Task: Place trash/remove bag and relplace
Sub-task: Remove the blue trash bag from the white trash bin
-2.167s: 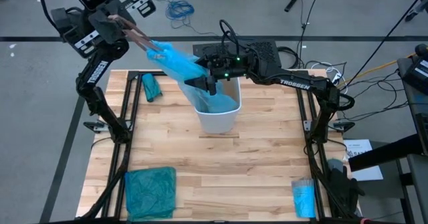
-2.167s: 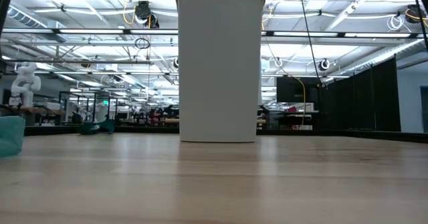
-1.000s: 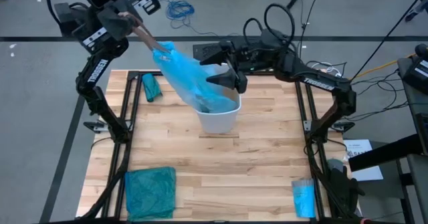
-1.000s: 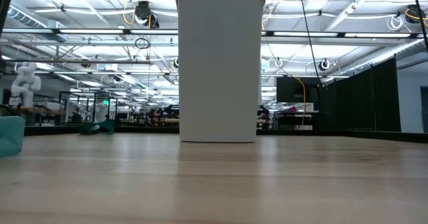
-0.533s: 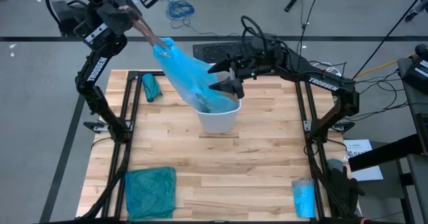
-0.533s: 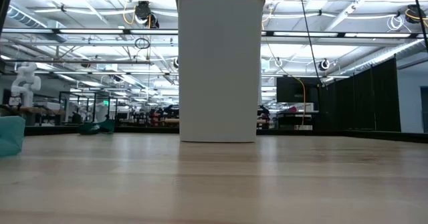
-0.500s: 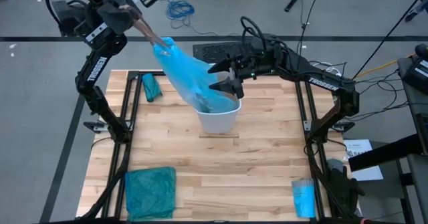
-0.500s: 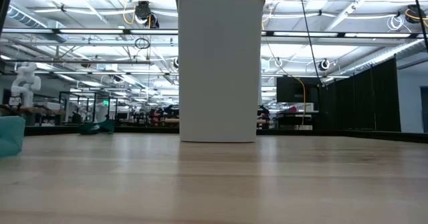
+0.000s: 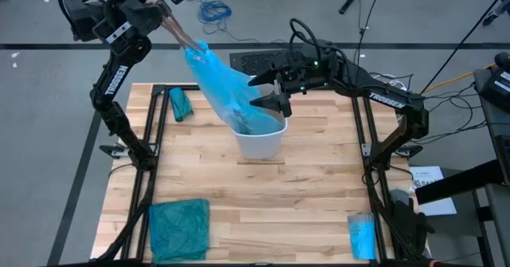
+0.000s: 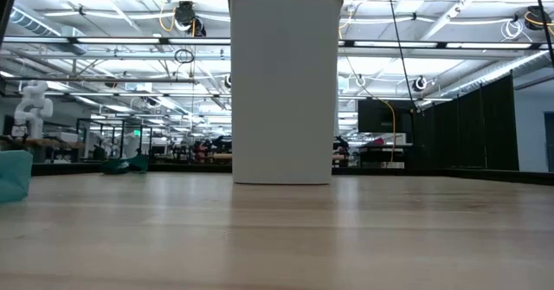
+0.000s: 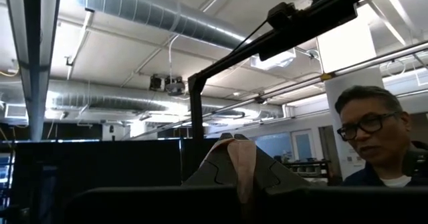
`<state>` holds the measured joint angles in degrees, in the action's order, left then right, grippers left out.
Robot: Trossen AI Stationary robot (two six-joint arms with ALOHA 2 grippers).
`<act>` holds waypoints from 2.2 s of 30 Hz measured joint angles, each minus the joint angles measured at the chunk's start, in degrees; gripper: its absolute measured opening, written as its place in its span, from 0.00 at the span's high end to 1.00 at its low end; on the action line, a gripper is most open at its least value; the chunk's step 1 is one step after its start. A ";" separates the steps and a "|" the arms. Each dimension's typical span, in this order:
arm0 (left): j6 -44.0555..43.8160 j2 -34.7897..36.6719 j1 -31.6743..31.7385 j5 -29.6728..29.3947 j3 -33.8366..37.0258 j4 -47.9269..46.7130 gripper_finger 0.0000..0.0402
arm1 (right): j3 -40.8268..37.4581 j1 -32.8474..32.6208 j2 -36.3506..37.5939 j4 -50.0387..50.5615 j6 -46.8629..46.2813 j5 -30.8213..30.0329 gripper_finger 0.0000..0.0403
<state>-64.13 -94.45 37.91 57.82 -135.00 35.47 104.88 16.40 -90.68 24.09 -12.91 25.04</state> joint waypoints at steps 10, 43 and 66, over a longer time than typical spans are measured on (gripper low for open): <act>-0.03 0.00 -0.02 0.07 0.00 0.01 1.00 | 0.00 0.00 -0.02 0.25 0.09 0.00 0.14; 2.89 -0.81 -0.04 -1.12 0.04 -0.68 1.00 | 0.04 -0.74 -0.32 -18.77 -3.95 3.33 0.14; 1.54 -0.75 -0.04 -0.83 0.02 -0.40 1.00 | -0.02 -5.25 -1.88 -9.28 0.05 -1.29 0.14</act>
<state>-62.59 -95.21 37.87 56.99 -134.98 35.07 104.86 11.16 -92.55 14.81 -12.85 23.75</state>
